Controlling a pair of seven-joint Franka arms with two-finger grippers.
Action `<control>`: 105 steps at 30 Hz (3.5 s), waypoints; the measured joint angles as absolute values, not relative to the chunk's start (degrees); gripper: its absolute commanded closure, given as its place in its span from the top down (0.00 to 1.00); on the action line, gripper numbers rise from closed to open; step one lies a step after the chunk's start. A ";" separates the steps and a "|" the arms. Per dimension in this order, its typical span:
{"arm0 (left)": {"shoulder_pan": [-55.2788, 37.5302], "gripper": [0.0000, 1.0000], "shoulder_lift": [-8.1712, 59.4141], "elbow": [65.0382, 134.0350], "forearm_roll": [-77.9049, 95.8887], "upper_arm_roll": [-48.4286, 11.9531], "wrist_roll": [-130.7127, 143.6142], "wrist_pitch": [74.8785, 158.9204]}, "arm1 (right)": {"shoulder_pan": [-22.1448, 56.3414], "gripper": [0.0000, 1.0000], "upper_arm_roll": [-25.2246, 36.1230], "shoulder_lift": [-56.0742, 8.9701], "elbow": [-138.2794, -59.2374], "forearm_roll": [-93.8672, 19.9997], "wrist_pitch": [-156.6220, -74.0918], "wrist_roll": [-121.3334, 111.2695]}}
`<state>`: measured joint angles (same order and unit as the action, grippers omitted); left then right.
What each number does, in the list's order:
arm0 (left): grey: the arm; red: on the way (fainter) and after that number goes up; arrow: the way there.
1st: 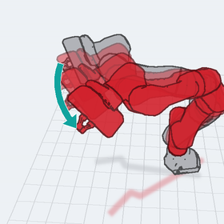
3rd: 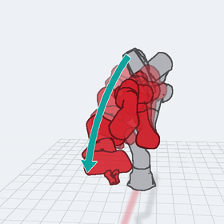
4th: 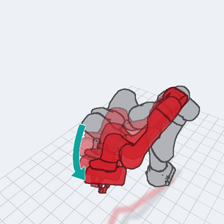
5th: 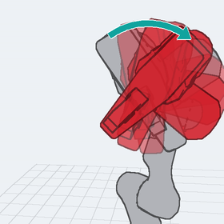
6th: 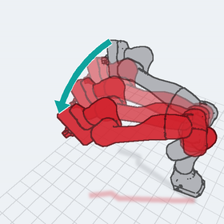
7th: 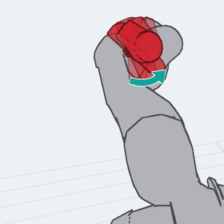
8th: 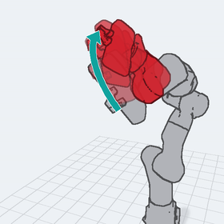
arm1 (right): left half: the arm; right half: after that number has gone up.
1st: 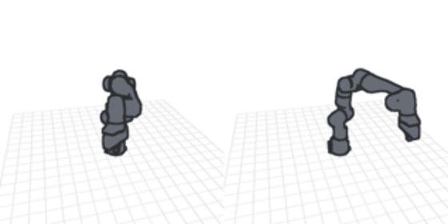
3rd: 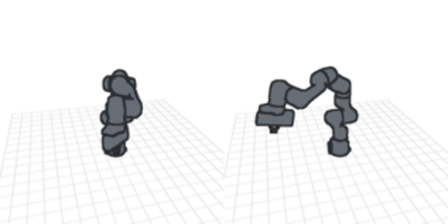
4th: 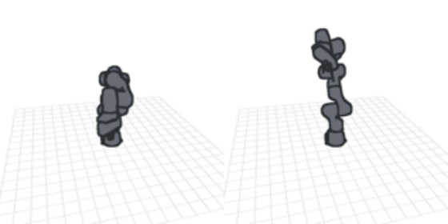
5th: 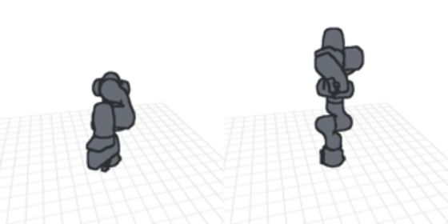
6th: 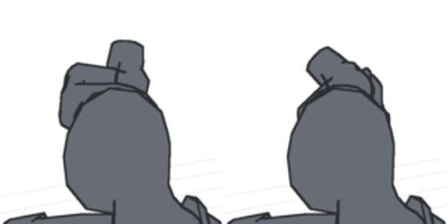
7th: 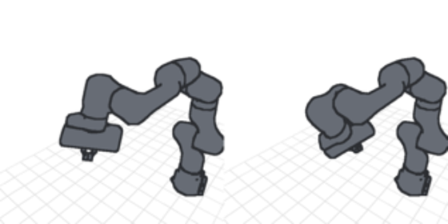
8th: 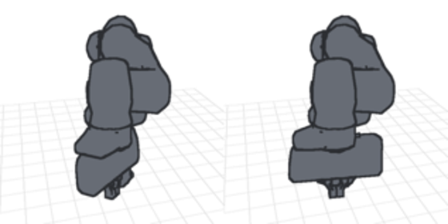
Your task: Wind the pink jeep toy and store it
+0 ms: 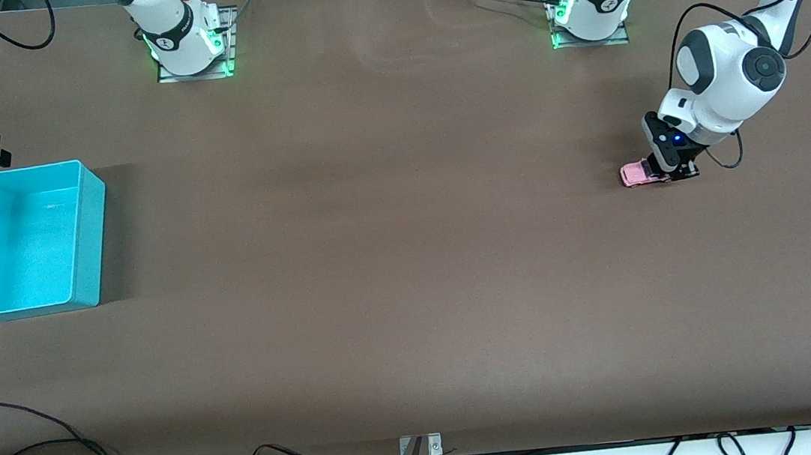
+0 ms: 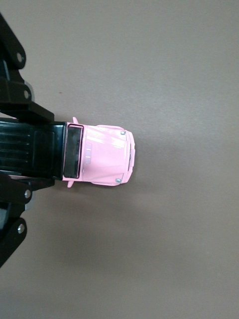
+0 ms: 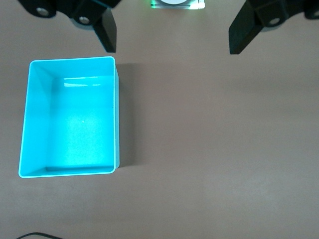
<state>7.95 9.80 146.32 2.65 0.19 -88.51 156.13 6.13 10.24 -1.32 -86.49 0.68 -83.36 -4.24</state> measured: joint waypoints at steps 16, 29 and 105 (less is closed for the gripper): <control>8.00 0.00 10.13 145.93 2.66 7.36 -94.75 156.26 | 6.13 1.00 10.06 -1.32 -86.49 0.68 -83.31 -4.23; 8.04 0.00 10.88 145.43 2.66 13.43 -102.40 157.44 | 6.13 1.00 10.06 -1.32 -86.49 0.68 -83.26 -4.24; 8.08 1.00 15.63 143.21 2.67 18.82 -109.91 157.42 | 6.09 1.00 10.13 -1.31 -86.49 0.68 -82.55 -4.24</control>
